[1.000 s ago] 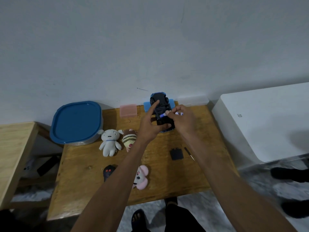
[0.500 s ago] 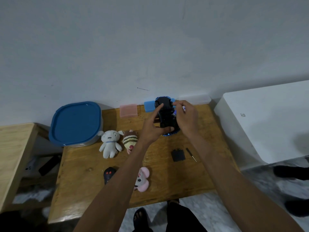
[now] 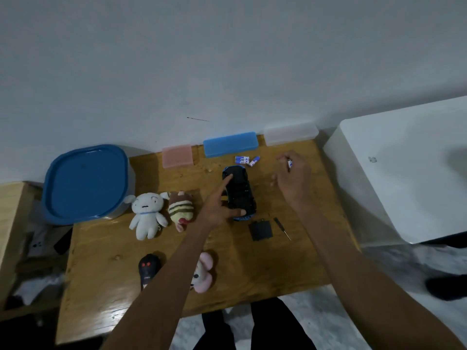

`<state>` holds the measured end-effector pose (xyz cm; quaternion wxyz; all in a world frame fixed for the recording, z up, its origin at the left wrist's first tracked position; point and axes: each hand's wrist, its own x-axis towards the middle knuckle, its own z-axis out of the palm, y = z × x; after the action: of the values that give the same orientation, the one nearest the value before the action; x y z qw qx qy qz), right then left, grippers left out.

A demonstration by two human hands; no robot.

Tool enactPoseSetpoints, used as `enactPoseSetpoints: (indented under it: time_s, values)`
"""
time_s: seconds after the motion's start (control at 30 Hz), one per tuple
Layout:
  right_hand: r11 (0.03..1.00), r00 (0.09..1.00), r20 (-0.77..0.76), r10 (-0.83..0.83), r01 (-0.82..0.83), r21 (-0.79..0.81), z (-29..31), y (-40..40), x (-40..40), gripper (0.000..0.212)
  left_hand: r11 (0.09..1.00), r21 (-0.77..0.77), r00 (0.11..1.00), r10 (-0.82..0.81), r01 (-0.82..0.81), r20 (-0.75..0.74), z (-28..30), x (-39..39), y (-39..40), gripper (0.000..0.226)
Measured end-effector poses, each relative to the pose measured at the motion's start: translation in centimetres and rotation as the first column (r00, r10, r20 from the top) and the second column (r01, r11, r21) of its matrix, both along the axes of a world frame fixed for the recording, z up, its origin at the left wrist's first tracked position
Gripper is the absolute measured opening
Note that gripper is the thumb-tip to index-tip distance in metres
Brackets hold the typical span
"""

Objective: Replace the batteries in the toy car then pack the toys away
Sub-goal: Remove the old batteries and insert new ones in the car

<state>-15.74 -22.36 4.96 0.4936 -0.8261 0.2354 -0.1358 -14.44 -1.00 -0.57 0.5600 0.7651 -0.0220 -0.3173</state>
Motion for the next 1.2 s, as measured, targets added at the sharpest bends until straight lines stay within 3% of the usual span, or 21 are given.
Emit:
enactPoseSetpoints:
  time_s: [0.3, 0.43, 0.53, 0.6, 0.67, 0.8, 1.0, 1.2]
  values:
    - [0.993, 0.991, -0.135, -0.022, 0.037, 0.109, -3.9, -4.5, 2.4, 0.021, 0.986, 0.163, 0.998, -0.049, 0.042, 0.036, -2.2, 0.5, -0.8, 0.112]
    - [0.995, 0.989, -0.144, -0.028, 0.041, 0.089, -4.3, -6.4, 3.9, 0.022, 0.937, 0.349, 0.98, -0.093, 0.026, 0.177, -2.0, 0.3, -0.5, 0.108]
    - [0.999, 0.989, -0.143, -0.037, 0.036, -0.012, -4.5, -8.1, 5.2, 0.025, 0.866, 0.486, 0.881, -0.133, -0.12, 0.455, -0.8, 0.7, -1.8, 0.086]
    - [0.997, 0.989, -0.145, -0.044, 0.034, -0.072, -4.8, -9.3, 6.0, 0.029, 0.863, 0.447, 0.754, -0.129, -0.234, 0.644, 0.1, 2.1, -4.0, 0.069]
    - [0.993, 0.985, -0.172, -0.017, -0.004, -0.122, -5.3, -10.6, 6.9, 0.029, 0.896, 0.354, 0.678, -0.084, -0.269, 0.73, 0.3, 4.2, -7.2, 0.051]
    - [0.991, 0.961, -0.275, 0.023, -0.058, -0.121, -7.1, -13.1, 8.7, 0.037, 0.933, 0.258, 0.742, 0.013, -0.25, 0.67, -0.4, 8.1, -15.2, 0.041]
    - [0.981, 0.961, -0.269, 0.067, -0.112, -0.156, -11.2, -15.8, 10.8, 0.05, 0.908, 0.295, 0.834, 0.099, -0.299, 0.543, -5.2, 12.0, -22.1, 0.06]
    - [0.949, 0.969, -0.212, 0.127, -0.181, -0.259, -13.1, -17.1, 11.9, 0.048, 0.862, 0.32, 0.818, 0.169, -0.393, 0.549, -6.8, 13.1, -24.4, 0.062]
